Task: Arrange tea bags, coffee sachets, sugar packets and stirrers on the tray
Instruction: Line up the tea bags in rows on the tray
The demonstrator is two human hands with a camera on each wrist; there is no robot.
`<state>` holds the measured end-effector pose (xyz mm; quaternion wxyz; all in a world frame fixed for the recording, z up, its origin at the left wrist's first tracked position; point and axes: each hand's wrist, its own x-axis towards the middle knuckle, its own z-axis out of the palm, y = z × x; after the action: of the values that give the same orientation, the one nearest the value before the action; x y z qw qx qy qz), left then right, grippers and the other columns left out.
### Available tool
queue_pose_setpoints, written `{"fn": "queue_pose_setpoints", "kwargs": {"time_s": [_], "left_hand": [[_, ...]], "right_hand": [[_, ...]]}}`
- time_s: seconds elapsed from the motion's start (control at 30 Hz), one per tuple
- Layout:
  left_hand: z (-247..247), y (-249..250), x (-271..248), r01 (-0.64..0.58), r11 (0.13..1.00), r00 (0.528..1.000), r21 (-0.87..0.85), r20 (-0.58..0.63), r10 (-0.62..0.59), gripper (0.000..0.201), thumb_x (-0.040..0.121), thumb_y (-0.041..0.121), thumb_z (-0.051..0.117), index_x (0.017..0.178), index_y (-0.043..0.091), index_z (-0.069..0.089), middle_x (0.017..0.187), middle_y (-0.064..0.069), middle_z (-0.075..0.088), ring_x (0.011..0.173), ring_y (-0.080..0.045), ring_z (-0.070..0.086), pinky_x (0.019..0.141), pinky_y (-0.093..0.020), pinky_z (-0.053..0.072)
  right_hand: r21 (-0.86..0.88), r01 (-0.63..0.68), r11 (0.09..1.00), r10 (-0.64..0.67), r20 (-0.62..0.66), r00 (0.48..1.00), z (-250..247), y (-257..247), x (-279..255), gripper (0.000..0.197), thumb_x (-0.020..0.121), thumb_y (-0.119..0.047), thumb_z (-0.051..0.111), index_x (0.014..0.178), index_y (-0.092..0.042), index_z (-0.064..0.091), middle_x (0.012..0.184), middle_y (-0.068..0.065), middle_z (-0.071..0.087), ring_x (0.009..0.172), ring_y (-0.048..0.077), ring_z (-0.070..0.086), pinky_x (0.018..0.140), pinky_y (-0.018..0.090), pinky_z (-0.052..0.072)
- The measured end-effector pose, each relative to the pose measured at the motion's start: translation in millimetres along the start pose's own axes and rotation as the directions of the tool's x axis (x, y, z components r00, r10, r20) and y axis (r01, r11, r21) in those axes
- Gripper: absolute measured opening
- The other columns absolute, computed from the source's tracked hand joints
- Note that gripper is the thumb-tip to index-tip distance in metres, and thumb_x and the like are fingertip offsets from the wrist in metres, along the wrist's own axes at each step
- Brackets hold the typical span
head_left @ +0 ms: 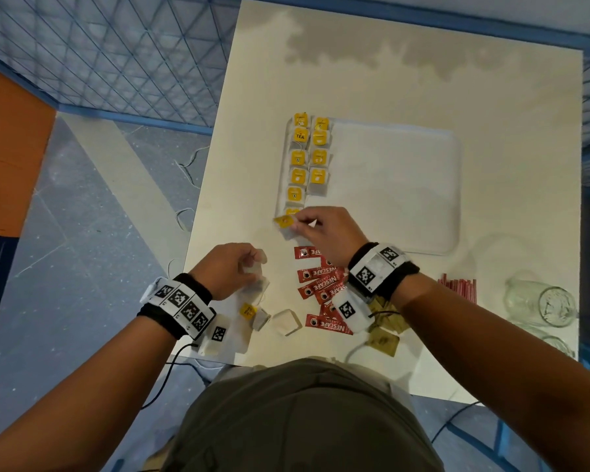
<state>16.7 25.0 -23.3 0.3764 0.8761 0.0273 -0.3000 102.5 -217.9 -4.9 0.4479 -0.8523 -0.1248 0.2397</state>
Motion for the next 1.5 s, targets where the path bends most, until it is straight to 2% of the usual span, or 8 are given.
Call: {"fn": "queue_pose_setpoints", "kwargs": {"time_s": [0.13, 0.43, 0.7, 0.83, 1.07, 1.2, 1.37, 1.5], "left_hand": [[7.6, -6.5, -3.2, 0.038, 0.992, 0.999, 0.124, 0.02, -0.041, 0.034, 0.072, 0.027, 0.087, 0.1, 0.028, 0.069, 0.089, 0.005, 0.062, 0.075, -0.005, 0.053, 0.074, -0.03, 0.048], [23.1, -4.6, -4.8, 0.003, 0.961, 1.0, 0.275, -0.028, 0.005, 0.016, 0.082, 0.035, 0.078, 0.078, 0.028, 0.065, 0.074, 0.01, 0.054, 0.069, -0.011, 0.05, 0.061, -0.027, 0.034], [22.1, -2.5, -1.7, 0.044, 0.988, 0.999, 0.145, -0.033, -0.04, 0.017, 0.08, 0.022, 0.08, 0.077, 0.031, 0.065, 0.077, 0.009, 0.06, 0.07, -0.006, 0.054, 0.063, -0.019, 0.038], [16.5, 6.0, 1.2, 0.079, 0.997, 0.996, 0.017, -0.043, -0.079, 0.016, 0.078, 0.024, 0.084, 0.076, 0.024, 0.067, 0.07, 0.01, 0.062, 0.062, -0.002, 0.052, 0.058, -0.012, 0.036], [6.5, 17.8, 10.9, 0.092, 0.956, 0.992, -0.28, -0.063, -0.114, 0.019, 0.078, 0.025, 0.086, 0.078, 0.013, 0.071, 0.076, -0.015, 0.071, 0.062, -0.01, 0.056, 0.063, -0.023, 0.047], [3.1, 25.7, 12.6, 0.086, 0.927, 0.989, -0.364, -0.081, -0.123, 0.013, 0.082, 0.023, 0.083, 0.083, 0.014, 0.074, 0.073, -0.013, 0.073, 0.061, -0.011, 0.061, 0.062, -0.018, 0.05], [0.8, 34.7, 13.3, 0.074, 0.905, 0.989, -0.419, -0.083, -0.12, 0.014, 0.091, 0.024, 0.074, 0.089, 0.011, 0.078, 0.064, 0.006, 0.072, 0.058, -0.006, 0.061, 0.059, -0.011, 0.047], [0.6, 34.6, 13.2, 0.084, 0.902, 0.987, -0.424, -0.086, -0.133, 0.021, 0.095, 0.031, 0.067, 0.088, 0.015, 0.079, 0.071, -0.004, 0.074, 0.064, -0.009, 0.064, 0.064, -0.019, 0.048]], "right_hand": [[0.06, -0.09, 0.994, 0.097, -0.125, 0.987, -14.6, 6.5, 15.4, 0.013, 0.095, -0.032, 0.069, 0.095, -0.022, 0.078, 0.084, -0.016, 0.07, 0.068, -0.009, 0.056, 0.066, 0.01, 0.039], [0.001, -0.303, 0.953, 0.293, -0.254, 0.922, -18.8, 34.7, 43.2, 0.017, 0.092, -0.035, 0.073, 0.096, -0.018, 0.075, 0.085, -0.003, 0.07, 0.086, 0.02, 0.066, 0.083, 0.033, 0.053], [-0.074, -0.391, 0.918, 0.36, -0.262, 0.895, -16.5, 37.0, 47.8, 0.027, 0.089, -0.04, 0.074, 0.071, -0.028, 0.059, 0.073, -0.011, 0.063, 0.075, 0.015, 0.061, 0.069, 0.027, 0.046], [-0.059, -0.418, 0.907, 0.386, -0.284, 0.878, -16.3, 34.8, 45.8, 0.026, 0.089, -0.041, 0.074, 0.077, -0.028, 0.055, 0.078, -0.009, 0.064, 0.075, 0.014, 0.062, 0.068, 0.03, 0.048], [0.001, -0.354, 0.935, 0.343, -0.253, 0.905, -11.8, 19.4, 28.2, 0.025, 0.094, -0.047, 0.066, 0.091, -0.022, 0.06, 0.081, -0.007, 0.064, 0.072, 0.011, 0.06, 0.064, 0.029, 0.046], [0.03, -0.244, 0.969, 0.245, -0.125, 0.961, -0.3, 4.3, 2.1, 0.022, 0.095, -0.046, 0.065, 0.089, -0.025, 0.069, 0.083, -0.006, 0.068, 0.074, 0.007, 0.06, 0.064, 0.023, 0.043], [0.042, -0.037, 0.998, 0.032, 0.116, 0.993, 16.7, -0.5, -21.6, 0.028, 0.096, -0.012, 0.061, 0.119, -0.026, 0.069, 0.105, -0.006, 0.066, 0.09, 0.0, 0.06, 0.077, 0.017, 0.049], [0.037, 0.023, 0.999, -0.028, 0.135, 0.99, 21.9, -2.8, -25.7, 0.027, 0.088, -0.015, 0.073, 0.113, -0.027, 0.071, 0.11, -0.003, 0.061, 0.081, 0.006, 0.058, 0.072, 0.017, 0.048]]}}
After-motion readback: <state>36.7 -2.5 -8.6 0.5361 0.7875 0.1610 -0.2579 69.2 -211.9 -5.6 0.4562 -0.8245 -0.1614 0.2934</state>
